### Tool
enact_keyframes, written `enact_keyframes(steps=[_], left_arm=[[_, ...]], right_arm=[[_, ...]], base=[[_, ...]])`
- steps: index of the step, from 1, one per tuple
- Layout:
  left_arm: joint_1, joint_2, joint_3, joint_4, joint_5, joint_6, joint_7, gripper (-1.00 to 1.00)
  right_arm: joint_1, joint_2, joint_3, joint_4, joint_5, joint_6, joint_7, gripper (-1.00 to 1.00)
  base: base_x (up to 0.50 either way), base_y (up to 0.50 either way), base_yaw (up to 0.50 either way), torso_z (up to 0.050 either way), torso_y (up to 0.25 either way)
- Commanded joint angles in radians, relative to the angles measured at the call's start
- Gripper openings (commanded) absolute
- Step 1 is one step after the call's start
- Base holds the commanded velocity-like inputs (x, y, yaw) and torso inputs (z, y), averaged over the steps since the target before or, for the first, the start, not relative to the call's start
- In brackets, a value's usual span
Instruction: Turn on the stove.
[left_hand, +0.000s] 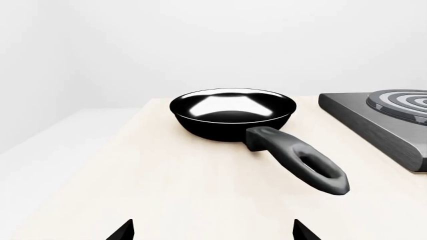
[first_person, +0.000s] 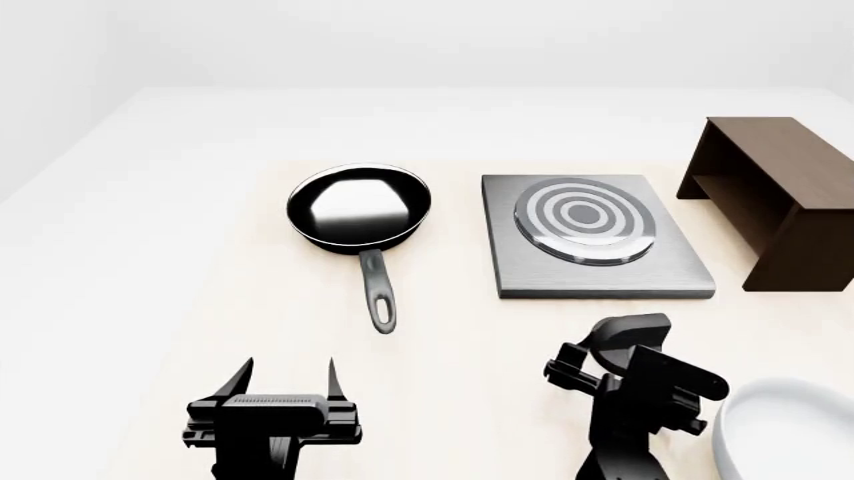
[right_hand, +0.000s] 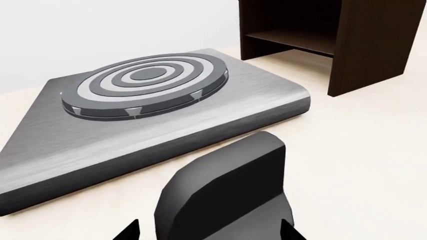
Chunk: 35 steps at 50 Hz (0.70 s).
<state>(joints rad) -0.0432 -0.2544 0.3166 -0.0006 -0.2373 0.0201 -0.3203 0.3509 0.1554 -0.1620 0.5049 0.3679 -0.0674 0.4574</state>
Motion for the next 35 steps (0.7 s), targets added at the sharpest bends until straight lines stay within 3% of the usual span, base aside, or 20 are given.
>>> enact_keyframes(steps=[1, 14, 20, 30, 35], left_arm=[[0.005, 0.01, -0.012, -0.001, 0.007, 0.018, 0.019, 1.0], [0.004, 0.006, -0.006, -0.001, 0.004, 0.019, 0.014, 1.0], [0.003, 0.005, -0.004, -0.007, 0.003, 0.024, 0.013, 1.0], [0.001, 0.002, -0.001, -0.008, -0.002, 0.025, 0.011, 1.0], [0.0, 0.001, 0.001, -0.006, -0.005, 0.024, 0.011, 1.0]], right_arm=[[-0.02, -0.008, -0.001, -0.03, -0.012, -0.001, -0.03, 1.0], [-0.097, 0.013, -0.054, -0.182, -0.028, 0.028, -0.033, 1.0], [-0.167, 0.049, -0.086, -0.356, -0.013, 0.083, -0.042, 1.0], [-0.377, 0.185, -0.092, -0.849, 0.041, 0.149, -0.028, 1.0], [-0.591, 0.285, -0.014, -1.167, 0.053, 0.041, -0.018, 1.0]], base=[[0.0, 0.0, 0.0, 0.0, 0.0], [0.0, 0.0, 0.0, 0.0, 0.0], [0.0, 0.0, 0.0, 0.0, 0.0], [0.0, 0.0, 0.0, 0.0, 0.0], [0.0, 0.0, 0.0, 0.0, 0.0]])
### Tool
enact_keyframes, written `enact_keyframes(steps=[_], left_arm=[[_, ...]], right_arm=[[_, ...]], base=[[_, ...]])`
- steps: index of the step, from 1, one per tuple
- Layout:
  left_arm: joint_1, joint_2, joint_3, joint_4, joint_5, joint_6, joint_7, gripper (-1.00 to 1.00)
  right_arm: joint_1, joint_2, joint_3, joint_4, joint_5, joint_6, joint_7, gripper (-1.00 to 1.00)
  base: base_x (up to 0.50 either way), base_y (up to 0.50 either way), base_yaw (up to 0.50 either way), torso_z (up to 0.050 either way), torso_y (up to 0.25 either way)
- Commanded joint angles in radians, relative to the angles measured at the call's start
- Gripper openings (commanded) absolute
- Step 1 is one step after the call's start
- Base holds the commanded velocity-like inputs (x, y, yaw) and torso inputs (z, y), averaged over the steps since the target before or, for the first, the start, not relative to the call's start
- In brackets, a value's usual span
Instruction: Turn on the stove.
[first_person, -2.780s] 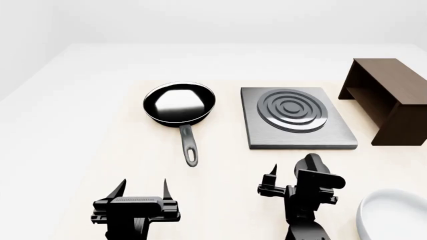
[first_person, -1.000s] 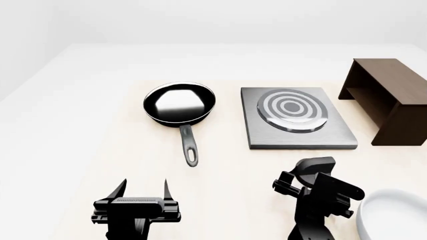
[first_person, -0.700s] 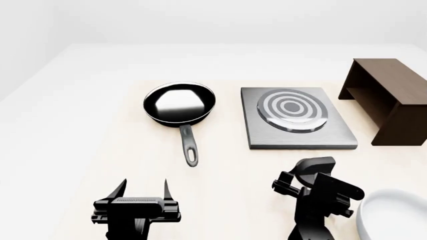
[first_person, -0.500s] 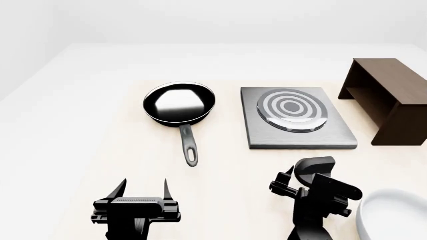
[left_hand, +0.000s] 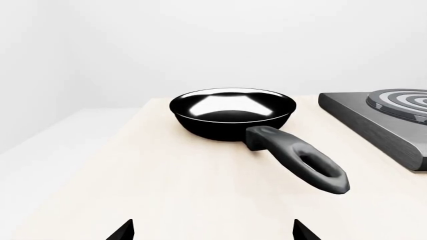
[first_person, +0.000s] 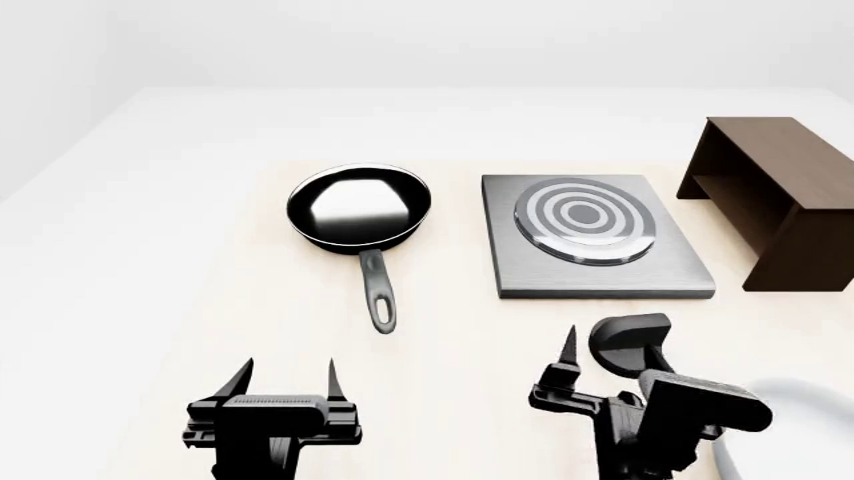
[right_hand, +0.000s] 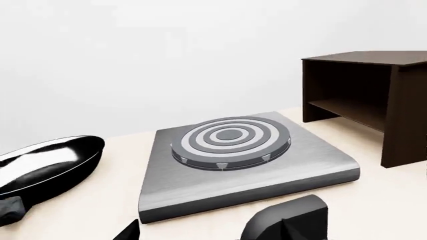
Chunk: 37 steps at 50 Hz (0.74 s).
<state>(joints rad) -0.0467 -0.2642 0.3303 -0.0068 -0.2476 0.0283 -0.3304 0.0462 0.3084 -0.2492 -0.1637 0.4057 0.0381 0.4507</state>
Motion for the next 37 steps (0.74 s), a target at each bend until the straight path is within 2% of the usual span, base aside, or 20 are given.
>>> enact_keyframes(steps=[1, 3, 5, 9, 17, 28, 37], left_arm=[[0.004, 0.011, -0.013, 0.001, 0.005, 0.015, 0.021, 1.0], [0.002, 0.01, -0.011, 0.001, 0.005, 0.013, 0.021, 1.0], [0.003, 0.009, -0.011, 0.0, 0.003, 0.016, 0.022, 1.0], [0.002, 0.008, -0.009, 0.001, 0.004, 0.014, 0.019, 1.0], [0.002, 0.005, -0.006, 0.003, 0.001, 0.013, 0.017, 1.0], [0.0, 0.002, -0.002, -0.002, -0.002, 0.017, 0.016, 1.0], [-0.003, 0.001, 0.001, -0.008, -0.004, 0.022, 0.015, 1.0]], right_arm=[[-0.333, 0.152, 0.095, -0.547, 0.029, -0.094, -0.017, 1.0], [-0.438, 0.171, 0.146, -0.621, 0.01, -0.195, -0.03, 1.0], [-0.603, 0.184, 0.216, -0.686, 0.0, -0.375, -0.08, 1.0], [-0.766, 0.142, 0.274, -0.699, -0.071, -0.606, -0.136, 1.0], [-0.809, 0.13, 0.254, -0.685, -0.113, -0.688, -0.181, 1.0], [-0.766, 0.145, 0.228, -0.679, -0.109, -0.636, -0.178, 1.0], [-0.774, 0.142, 0.223, -0.667, -0.118, -0.66, -0.186, 1.0]], base=[[0.0, 0.0, 0.0, 0.0, 0.0], [0.0, 0.0, 0.0, 0.0, 0.0], [0.0, 0.0, 0.0, 0.0, 0.0], [0.0, 0.0, 0.0, 0.0, 0.0], [0.0, 0.0, 0.0, 0.0, 0.0], [0.0, 0.0, 0.0, 0.0, 0.0], [0.0, 0.0, 0.0, 0.0, 0.0]])
